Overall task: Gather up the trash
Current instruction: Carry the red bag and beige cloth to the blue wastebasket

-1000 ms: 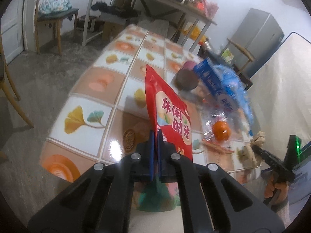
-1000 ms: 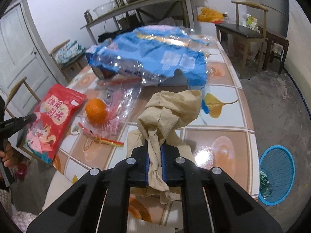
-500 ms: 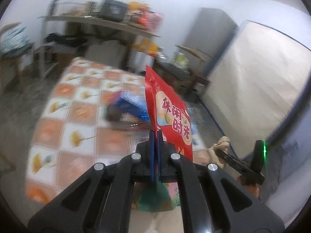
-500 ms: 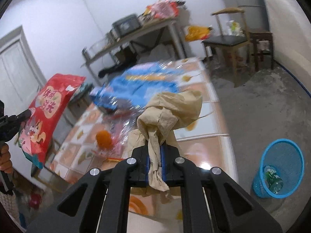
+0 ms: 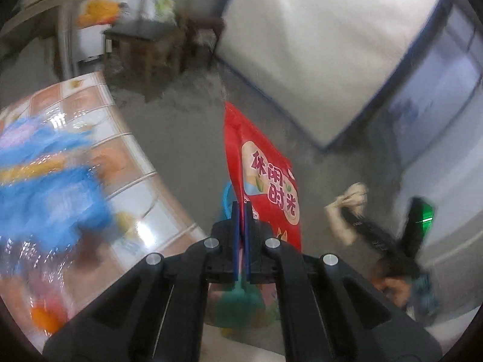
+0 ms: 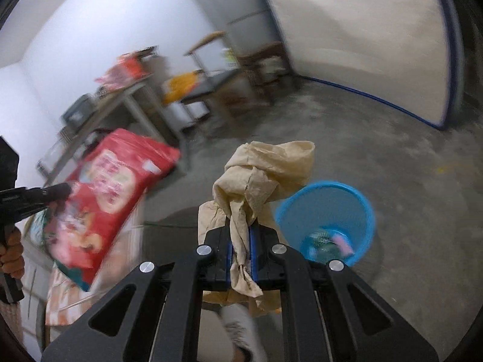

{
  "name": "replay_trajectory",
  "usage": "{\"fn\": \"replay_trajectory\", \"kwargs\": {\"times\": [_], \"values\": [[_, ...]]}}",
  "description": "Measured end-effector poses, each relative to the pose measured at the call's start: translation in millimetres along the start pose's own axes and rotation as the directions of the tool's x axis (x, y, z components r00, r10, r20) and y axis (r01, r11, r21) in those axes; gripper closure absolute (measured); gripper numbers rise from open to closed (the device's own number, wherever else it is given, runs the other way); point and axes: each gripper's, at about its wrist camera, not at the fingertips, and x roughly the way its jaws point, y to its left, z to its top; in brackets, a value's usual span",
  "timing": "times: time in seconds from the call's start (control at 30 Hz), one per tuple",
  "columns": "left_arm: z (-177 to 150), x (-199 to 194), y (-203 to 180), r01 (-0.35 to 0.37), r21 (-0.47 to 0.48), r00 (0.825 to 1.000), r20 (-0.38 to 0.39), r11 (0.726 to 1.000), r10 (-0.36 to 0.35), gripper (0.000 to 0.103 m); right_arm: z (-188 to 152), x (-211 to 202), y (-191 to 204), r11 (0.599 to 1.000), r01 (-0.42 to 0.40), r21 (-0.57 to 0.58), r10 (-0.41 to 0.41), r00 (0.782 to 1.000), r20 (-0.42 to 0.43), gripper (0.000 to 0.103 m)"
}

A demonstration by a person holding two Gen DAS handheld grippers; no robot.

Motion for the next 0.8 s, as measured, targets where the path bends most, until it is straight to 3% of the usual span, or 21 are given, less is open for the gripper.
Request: {"fn": "replay_trajectory", "kwargs": {"times": [0.07,0.13,0.2,0.3,0.33,0.43,0.57,0.67,0.8], "values": [[15.1,46.1,-13.9,-0.017,0.042,0.995,-0.096,0.999,0.021,0.102,-2.2,7.6,-21.5,0.999,0.036,0.04,-0.035,0.999,-0.018,0.094],[26.4,92.0,-19.7,-0.004,0.027,0.977,-0.214,1.0,0.01,0.102,-5.1,17.2,-36.0,0.996,0.06,0.066,-0.058,0.998,-0.037,0.094],[38.4,145.1,-22.7,0.002,-0.038,0.942,-0.334,0.999,-0.014,0.102,-8.8,30.4,-48.5,0.993,0.076,0.087,-0.071,0.996,-0.058,0.094],[46.9,202.9,-22.4,-0.039,-0.095,0.905,-0.425,0.995,-0.005,0.101,-14.0,49.4,-60.9,0.989,0.086,0.12,-0.077,0.994,-0.082,0.094],[49.2,230.9,-23.4,-0.077,-0.096,0.885,-0.464,0.992,0.023,0.101,-15.7,56.3,-65.8,0.987,0.091,0.132,-0.079,0.993,-0.09,0.094],[47.0,283.1,-24.6,-0.154,-0.088,0.851,-0.518,0.984,0.087,0.1,-22.2,68.6,-81.8,0.982,0.103,0.161,-0.086,0.99,-0.107,0.094],[38.4,335.8,-8.0,-0.22,-0.14,0.808,-0.581,0.965,0.1,0.097,-21.8,103.4,-104.8,0.977,0.142,0.162,-0.115,0.98,-0.162,0.094],[31.6,360.2,-7.2,-0.262,-0.151,0.796,-0.592,0.953,0.125,0.094,-14.7,138.8,-115.2,0.977,0.165,0.135,-0.133,0.967,-0.218,0.094],[25.3,371.5,-6.4,-0.238,-0.274,0.82,-0.571,0.932,0.041,0.086,-6.8,186.0,-130.2,0.978,0.173,0.114,-0.132,0.944,-0.301,0.094]]}}
